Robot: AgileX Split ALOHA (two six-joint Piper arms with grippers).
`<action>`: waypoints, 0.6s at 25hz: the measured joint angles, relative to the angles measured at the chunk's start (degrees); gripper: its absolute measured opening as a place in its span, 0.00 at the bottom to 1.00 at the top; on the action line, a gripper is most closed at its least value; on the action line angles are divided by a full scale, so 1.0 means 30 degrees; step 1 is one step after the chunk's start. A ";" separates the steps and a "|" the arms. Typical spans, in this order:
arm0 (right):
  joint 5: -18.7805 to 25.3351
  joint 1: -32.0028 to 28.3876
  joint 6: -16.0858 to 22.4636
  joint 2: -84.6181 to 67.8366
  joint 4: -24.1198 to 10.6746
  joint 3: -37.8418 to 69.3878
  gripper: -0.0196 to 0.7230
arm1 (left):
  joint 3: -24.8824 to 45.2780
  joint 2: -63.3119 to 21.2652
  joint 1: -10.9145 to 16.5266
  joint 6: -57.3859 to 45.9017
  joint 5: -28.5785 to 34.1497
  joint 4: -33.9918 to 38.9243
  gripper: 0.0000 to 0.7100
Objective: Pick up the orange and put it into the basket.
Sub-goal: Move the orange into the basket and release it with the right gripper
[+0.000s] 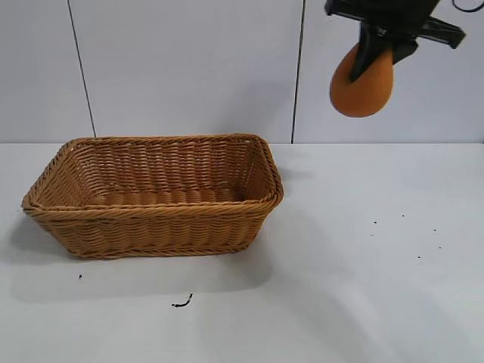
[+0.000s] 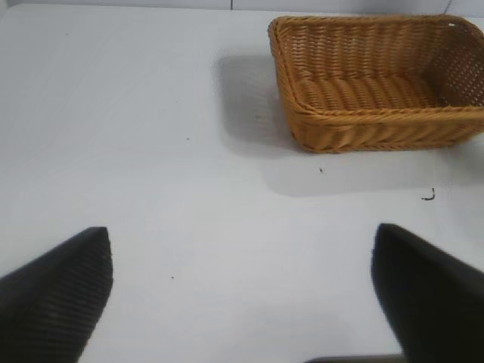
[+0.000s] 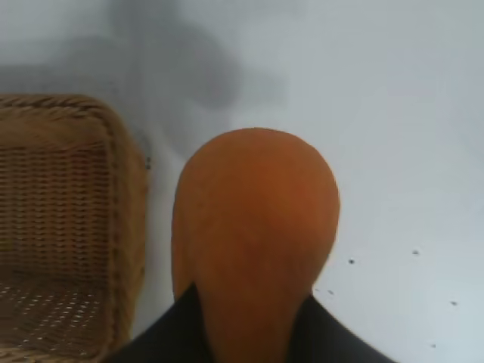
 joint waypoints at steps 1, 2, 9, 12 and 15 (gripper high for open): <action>-0.0364 0.0458 0.0113 0.0135 0.0000 0.0000 0.10 | 0.0000 0.0000 0.0000 0.0000 0.0000 0.0000 0.94; -0.0783 0.0972 0.0276 0.0370 0.0020 0.0000 0.10 | 0.0000 0.0000 0.0000 0.0000 0.0000 0.0000 0.94; -0.3376 0.3540 0.0873 0.2623 0.0041 0.0000 0.10 | 0.0000 0.0000 0.0000 0.0000 0.0000 0.0000 0.94; -0.3773 0.3989 0.0899 0.3402 0.0055 0.0000 0.10 | 0.0000 0.0000 0.0000 0.0000 0.0000 0.0000 0.94; -0.3926 0.4260 0.1007 0.4689 0.0076 0.0000 0.10 | 0.0000 0.0000 0.0000 0.0000 0.0000 0.0000 0.94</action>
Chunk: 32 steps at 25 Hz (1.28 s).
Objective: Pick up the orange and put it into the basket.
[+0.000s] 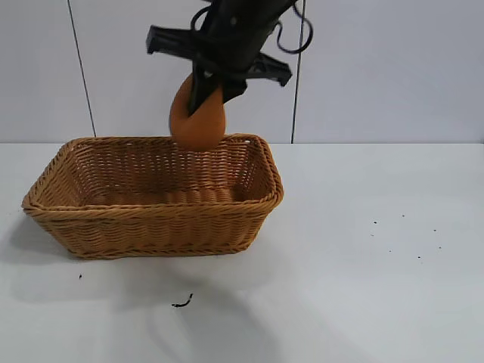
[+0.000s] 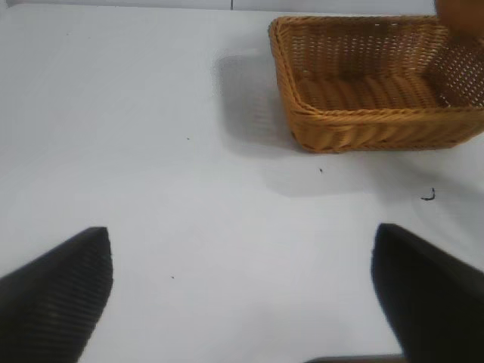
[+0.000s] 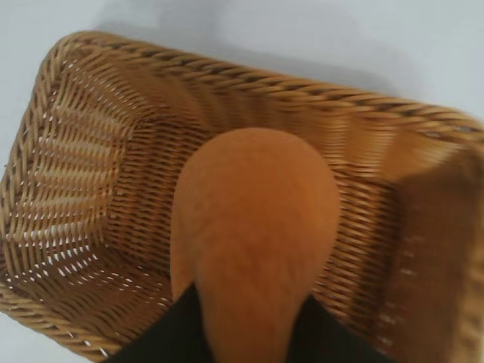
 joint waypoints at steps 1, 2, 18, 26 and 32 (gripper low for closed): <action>0.0000 0.0000 0.0153 0.0198 0.0000 0.0000 0.10 | 0.0000 0.0000 0.0000 0.0000 0.0000 0.0000 0.94; 0.0041 0.0000 0.0279 0.0366 -0.0020 0.0000 0.10 | 0.0000 0.0000 0.0000 0.0000 0.0000 0.0000 0.94; 0.1927 -0.0099 0.0642 -0.2137 -0.2085 -0.0148 0.93 | 0.0000 0.0000 0.0000 0.0000 0.0000 0.0000 0.94; 0.5507 -0.2091 0.1403 -0.3119 -0.4311 -0.0148 0.93 | 0.0000 0.0000 0.0000 0.0000 0.0000 0.0000 0.94; 0.5752 -0.5299 0.1337 -0.3119 -0.4476 -0.0148 0.93 | 0.0000 0.0000 0.0000 0.0000 0.0000 0.0000 0.94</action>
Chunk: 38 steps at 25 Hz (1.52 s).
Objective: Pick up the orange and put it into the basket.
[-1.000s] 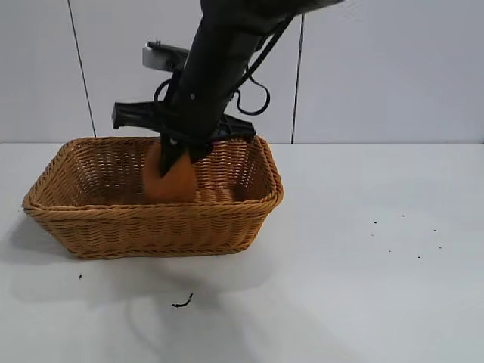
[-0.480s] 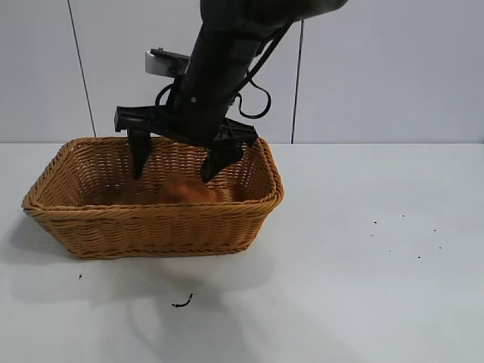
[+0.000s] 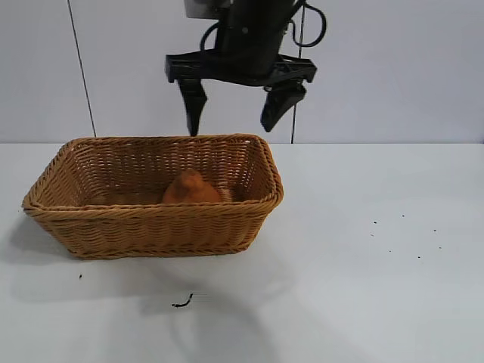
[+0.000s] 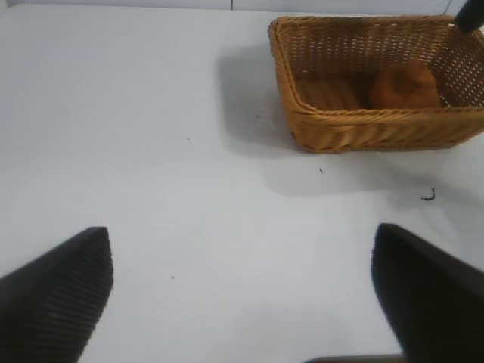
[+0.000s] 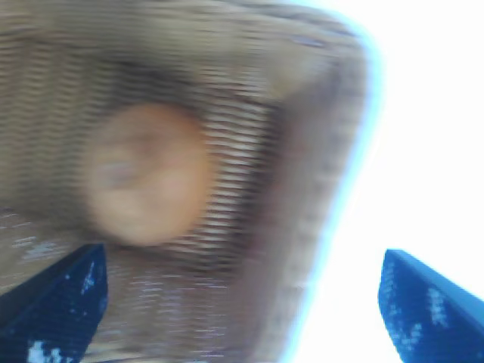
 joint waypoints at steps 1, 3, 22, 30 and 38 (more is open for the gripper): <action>0.0076 -0.0539 -0.0050 0.0000 -0.0054 0.0000 0.93 | 0.0000 0.0000 0.0000 0.0000 0.0000 0.0000 0.94; 0.0286 -0.1477 -0.0205 0.0000 -0.0167 0.0000 0.93 | 0.0000 0.0000 0.0000 0.0000 0.0000 0.0000 0.94; 0.2735 -0.5924 -0.1964 -0.0075 -0.0319 0.0000 0.93 | 0.0000 0.0000 0.0000 0.0000 0.0000 0.0000 0.94; 0.2747 -0.5924 -0.2020 -0.2802 0.0449 0.1663 0.93 | 0.0000 0.0000 0.0000 0.0000 0.0000 0.0000 0.94; 0.2738 -0.5924 -0.2132 -0.8937 0.0539 0.8615 0.93 | 0.0000 0.0000 0.0000 0.0000 0.0000 0.0000 0.94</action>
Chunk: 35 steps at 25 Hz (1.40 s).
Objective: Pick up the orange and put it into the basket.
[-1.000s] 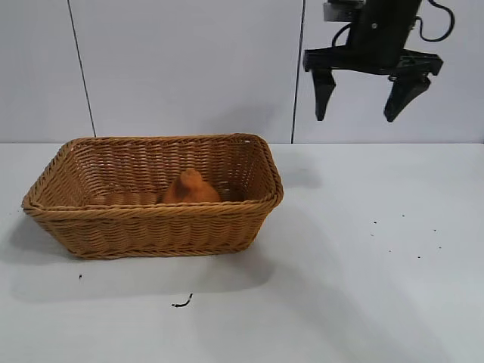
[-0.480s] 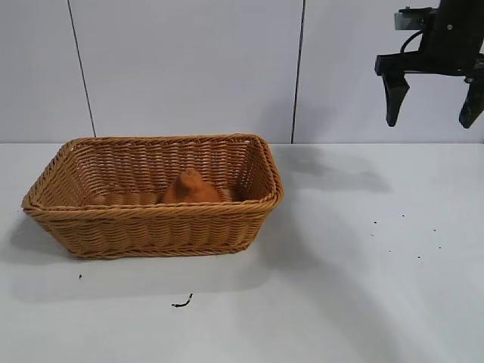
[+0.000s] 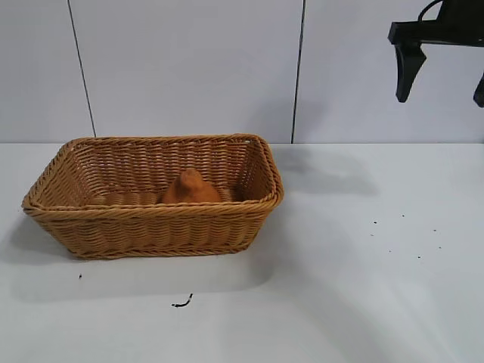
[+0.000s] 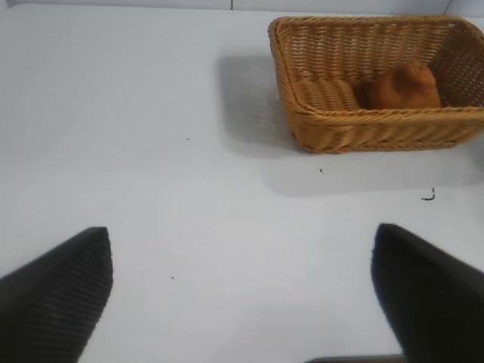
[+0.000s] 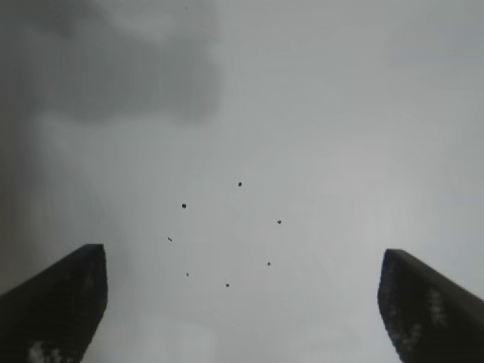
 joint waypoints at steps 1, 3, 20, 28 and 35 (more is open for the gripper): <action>0.0000 0.0000 -0.0053 -0.0793 0.0000 0.0922 0.93 | 0.0000 0.0000 0.0000 0.0000 0.0000 0.0000 0.94; 0.0010 0.0000 -0.0074 -0.1728 0.0000 0.2015 0.93 | 0.0000 0.0000 0.0000 0.0000 0.0000 0.0000 0.94; -0.2330 0.0000 -0.0615 -2.0961 -0.0033 1.6769 0.93 | 0.0000 0.0000 0.0000 0.0000 0.0000 0.0000 0.94; -0.3629 0.0000 -0.1341 -2.9297 -0.0033 1.8246 0.93 | 0.0000 0.0000 0.0000 0.0000 0.0000 0.0000 0.94; -0.3699 0.0000 -0.1356 -3.2053 -0.0033 1.8267 0.93 | 0.0000 0.0000 0.0000 0.0000 0.0000 0.0000 0.94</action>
